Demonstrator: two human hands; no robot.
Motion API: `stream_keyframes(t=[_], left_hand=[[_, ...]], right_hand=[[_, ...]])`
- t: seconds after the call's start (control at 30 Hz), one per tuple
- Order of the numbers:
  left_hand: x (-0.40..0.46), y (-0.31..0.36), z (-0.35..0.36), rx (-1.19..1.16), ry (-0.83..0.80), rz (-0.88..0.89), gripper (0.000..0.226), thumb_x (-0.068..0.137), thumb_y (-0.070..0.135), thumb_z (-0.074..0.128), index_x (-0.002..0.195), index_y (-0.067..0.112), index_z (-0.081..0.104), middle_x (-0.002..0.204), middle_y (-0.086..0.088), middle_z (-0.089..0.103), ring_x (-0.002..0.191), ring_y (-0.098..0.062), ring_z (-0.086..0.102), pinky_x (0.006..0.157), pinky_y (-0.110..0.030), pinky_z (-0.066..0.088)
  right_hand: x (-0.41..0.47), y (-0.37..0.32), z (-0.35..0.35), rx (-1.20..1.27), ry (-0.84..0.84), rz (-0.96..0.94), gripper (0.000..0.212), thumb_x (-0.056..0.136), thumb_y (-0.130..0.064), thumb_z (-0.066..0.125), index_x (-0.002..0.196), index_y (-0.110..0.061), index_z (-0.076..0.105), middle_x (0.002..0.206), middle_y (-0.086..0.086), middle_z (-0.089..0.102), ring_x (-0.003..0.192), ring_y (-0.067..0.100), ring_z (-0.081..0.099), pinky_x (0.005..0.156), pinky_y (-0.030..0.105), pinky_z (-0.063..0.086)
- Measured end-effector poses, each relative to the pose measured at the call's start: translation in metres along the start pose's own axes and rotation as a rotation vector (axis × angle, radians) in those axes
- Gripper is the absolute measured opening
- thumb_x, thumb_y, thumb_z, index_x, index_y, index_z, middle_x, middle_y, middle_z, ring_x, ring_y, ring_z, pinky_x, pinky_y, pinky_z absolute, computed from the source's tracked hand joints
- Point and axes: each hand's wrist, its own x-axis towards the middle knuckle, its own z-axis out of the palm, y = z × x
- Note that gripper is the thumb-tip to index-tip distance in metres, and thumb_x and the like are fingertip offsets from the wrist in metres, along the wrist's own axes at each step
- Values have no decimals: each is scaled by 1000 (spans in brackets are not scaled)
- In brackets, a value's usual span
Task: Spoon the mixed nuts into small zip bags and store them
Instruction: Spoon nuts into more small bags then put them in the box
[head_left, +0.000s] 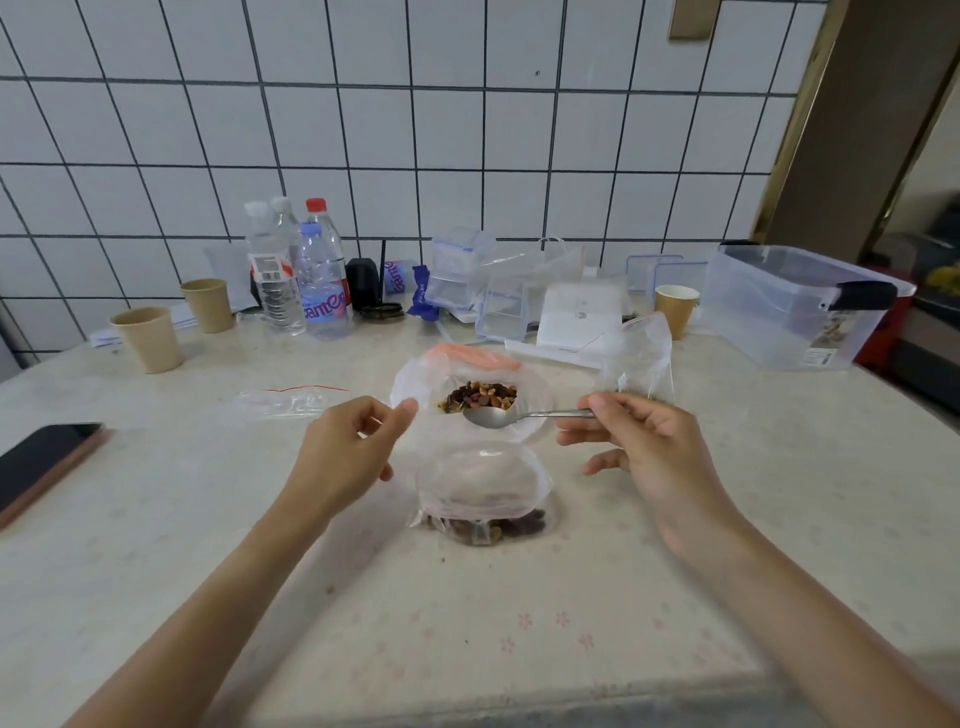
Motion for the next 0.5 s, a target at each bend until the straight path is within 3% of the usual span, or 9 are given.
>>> stream_keyframes(t=[0.13,0.23,0.37,0.5], left_hand=[[31,-2,8,128,30,-101,66,82,78,61,104,16,57,91,-2,70,88,-22,68,77,-42,57],[46,2,23,127,-7,-133,74,82,80,60,118,16,50,107,-5,66,100,-28,67,90,-50,59],[50,-4,41,75,35,-23,59,90,68,62,112,13,62,97,-4,70,88,-27,70,81,-50,61],[46,-12,48,94,40,82,37,95,56,63,106,20,68,85,4,73,78,-21,70,77,-48,60]], right_hand=[[21,6,10,-55,71,46,20,104,-20,59,98,-7,72,88,5,81,83,21,79,55,26,58],[37,13,21,-148,85,30,24,105,-22,57,91,-11,73,86,1,81,82,15,79,60,28,56],[54,23,35,-294,85,-15,28,105,-24,58,87,-10,75,80,-2,80,81,8,77,71,32,60],[66,33,42,-385,12,9,31,104,-25,60,87,-4,76,78,2,80,78,15,77,76,37,63]])
